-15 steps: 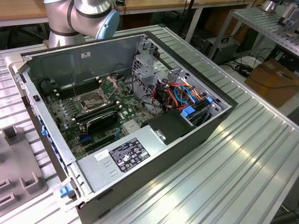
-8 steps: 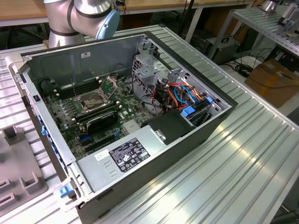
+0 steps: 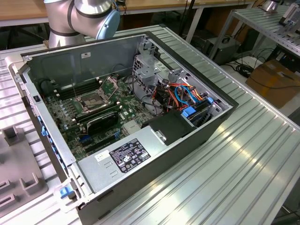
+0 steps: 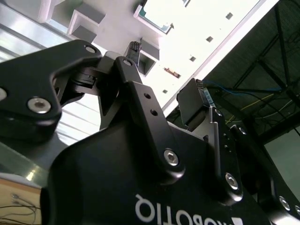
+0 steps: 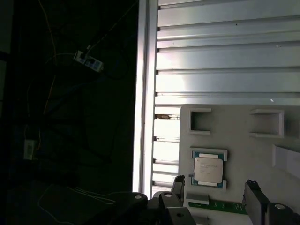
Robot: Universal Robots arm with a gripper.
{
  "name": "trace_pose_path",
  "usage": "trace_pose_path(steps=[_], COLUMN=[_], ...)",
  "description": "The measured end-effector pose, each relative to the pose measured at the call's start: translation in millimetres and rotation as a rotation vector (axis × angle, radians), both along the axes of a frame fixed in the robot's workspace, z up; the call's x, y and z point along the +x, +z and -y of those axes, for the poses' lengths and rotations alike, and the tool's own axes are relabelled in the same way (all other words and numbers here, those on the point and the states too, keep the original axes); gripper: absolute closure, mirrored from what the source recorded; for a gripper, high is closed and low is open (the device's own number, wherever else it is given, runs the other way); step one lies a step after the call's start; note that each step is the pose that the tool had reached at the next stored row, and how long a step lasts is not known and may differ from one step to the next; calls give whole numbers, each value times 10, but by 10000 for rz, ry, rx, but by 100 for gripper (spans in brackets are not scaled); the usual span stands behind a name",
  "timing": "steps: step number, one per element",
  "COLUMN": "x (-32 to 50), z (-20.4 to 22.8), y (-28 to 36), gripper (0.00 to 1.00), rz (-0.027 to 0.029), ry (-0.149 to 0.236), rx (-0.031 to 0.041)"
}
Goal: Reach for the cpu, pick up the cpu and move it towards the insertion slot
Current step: 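Pick up the cpu and move it towards the insertion slot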
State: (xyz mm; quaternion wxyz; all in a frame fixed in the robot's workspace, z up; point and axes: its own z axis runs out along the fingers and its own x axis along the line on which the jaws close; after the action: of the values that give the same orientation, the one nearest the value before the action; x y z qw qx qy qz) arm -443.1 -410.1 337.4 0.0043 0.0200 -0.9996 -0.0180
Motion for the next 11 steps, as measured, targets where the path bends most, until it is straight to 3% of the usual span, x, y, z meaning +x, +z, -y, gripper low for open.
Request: trace_pose_path(steps=[3, 6, 11], x=[0, 0, 0], z=[0, 0, 1], y=[-31, -109, -164], gripper=[40, 40, 40], rz=[0, -1, -1], ry=[0, 0, 0], rx=[-1, -1, -1])
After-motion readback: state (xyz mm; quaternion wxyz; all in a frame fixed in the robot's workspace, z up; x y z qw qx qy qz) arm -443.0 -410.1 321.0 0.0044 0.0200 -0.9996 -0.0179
